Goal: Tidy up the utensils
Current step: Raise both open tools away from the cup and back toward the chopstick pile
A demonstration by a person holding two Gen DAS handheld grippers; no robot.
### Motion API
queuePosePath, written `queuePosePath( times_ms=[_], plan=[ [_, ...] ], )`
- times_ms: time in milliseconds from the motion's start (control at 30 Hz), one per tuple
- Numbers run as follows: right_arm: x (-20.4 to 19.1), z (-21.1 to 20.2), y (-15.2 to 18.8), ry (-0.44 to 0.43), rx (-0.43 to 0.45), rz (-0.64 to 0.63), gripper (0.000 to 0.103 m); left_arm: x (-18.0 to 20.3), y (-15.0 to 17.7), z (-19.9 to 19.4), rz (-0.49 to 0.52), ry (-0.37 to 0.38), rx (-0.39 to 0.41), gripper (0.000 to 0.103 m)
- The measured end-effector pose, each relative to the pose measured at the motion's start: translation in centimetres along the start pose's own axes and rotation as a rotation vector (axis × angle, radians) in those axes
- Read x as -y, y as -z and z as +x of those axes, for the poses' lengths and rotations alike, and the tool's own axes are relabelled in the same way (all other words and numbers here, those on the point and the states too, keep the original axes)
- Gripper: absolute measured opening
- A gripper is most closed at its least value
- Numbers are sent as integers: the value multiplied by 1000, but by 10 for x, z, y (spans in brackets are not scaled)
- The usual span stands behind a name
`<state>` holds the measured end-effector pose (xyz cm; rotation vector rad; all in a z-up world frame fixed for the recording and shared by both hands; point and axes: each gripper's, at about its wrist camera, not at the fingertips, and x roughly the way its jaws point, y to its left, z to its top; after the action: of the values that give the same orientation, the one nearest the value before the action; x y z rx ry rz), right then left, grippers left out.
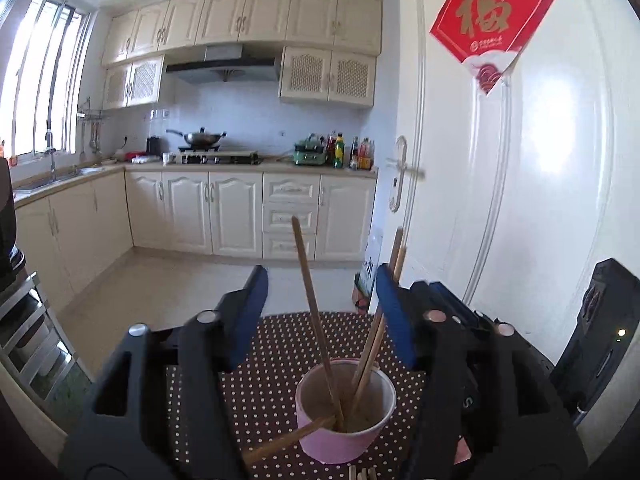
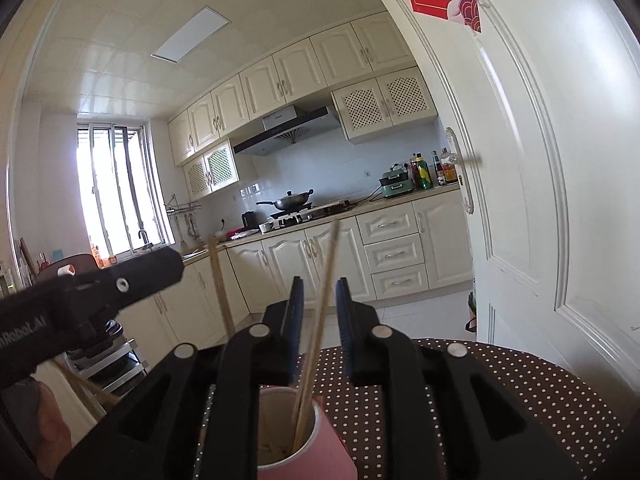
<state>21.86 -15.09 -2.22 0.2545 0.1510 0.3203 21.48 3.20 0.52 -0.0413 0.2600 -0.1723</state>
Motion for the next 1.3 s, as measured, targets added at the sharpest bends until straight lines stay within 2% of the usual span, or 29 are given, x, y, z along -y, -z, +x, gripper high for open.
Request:
queuePosePath(
  times_ms=[267, 433, 767, 1067, 1300],
  plan=[
    [3, -14, -8, 0, -8, 2, 30, 5, -4, -6, 7, -34, -12, 56],
    [3, -27, -13, 0, -17, -15, 36, 6, -5, -19, 11, -54, -14, 56],
    [-3, -66, -19, 4, -37, -43, 54, 11, 0, -51, 18, -85, -30, 56],
    [-15, -109, -22, -7, -42, -56, 67, 10, 12, -84, -3, -120, -53, 57],
    [-30, -131, -9, -12, -81, -81, 78, 8, 28, -108, -12, -137, -65, 60]
  ],
)
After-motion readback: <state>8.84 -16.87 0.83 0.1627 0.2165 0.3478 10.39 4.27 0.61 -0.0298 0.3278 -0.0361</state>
